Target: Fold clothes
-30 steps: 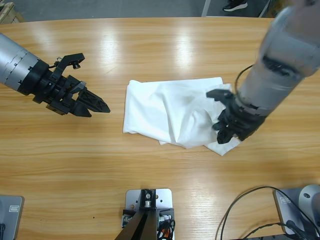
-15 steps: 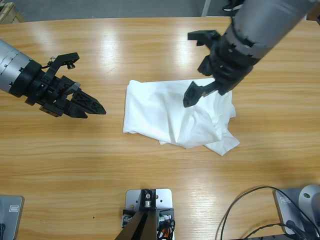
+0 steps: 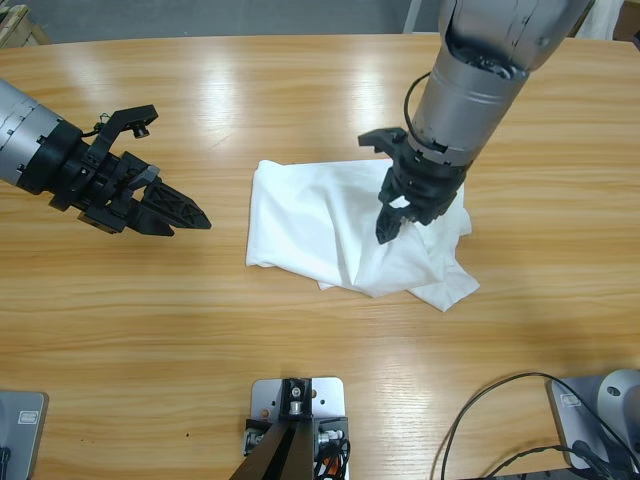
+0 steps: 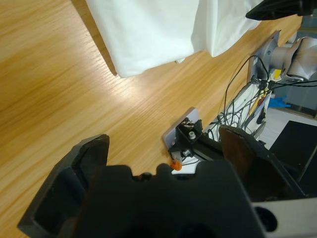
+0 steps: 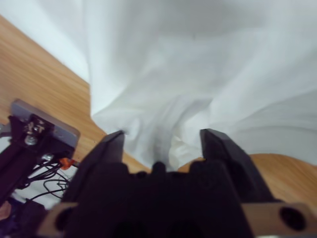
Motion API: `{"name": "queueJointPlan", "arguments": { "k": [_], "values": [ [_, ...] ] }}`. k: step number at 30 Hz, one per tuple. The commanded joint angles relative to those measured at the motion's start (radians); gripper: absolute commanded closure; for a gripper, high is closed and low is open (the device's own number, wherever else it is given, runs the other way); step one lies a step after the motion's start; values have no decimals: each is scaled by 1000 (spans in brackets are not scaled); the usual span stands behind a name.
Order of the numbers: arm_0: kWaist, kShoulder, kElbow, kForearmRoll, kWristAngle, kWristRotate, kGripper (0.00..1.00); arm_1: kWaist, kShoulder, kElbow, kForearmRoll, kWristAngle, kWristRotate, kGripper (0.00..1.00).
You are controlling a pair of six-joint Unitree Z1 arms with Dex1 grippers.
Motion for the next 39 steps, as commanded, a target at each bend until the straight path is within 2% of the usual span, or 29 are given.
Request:
{"name": "queueJointPlan", "arguments": {
  "k": [1,9,22,23,24,25,27,28,32,39],
  "values": [
    [6,40,3,10,12,10,141,-20,9,81,-2,-59,-19,1000],
    [6,49,-12,10,9,10,142,-58,-81,184,-27,-69,15,1000],
    [6,40,-12,18,7,10,142,-58,-50,287,-74,18,42,1000],
    [6,38,-12,20,7,10,142,-58,-65,292,-83,17,45,790],
    [6,36,-12,22,7,11,142,-58,-84,293,-86,17,45,330],
    [6,35,-12,24,7,11,142,-58,-106,292,-87,22,39,238],
    [6,31,-12,27,7,10,142,-67,-163,288,-95,24,34,141],
    [6,28,-11,28,6,11,142,-75,-190,280,-97,22,30,128],
    [6,16,-4,37,7,15,142,-119,-247,199,-76,4,0,128],
    [6,7,10,44,17,21,142,-212,-150,107,-28,-1,-83,128]
  ]
}}
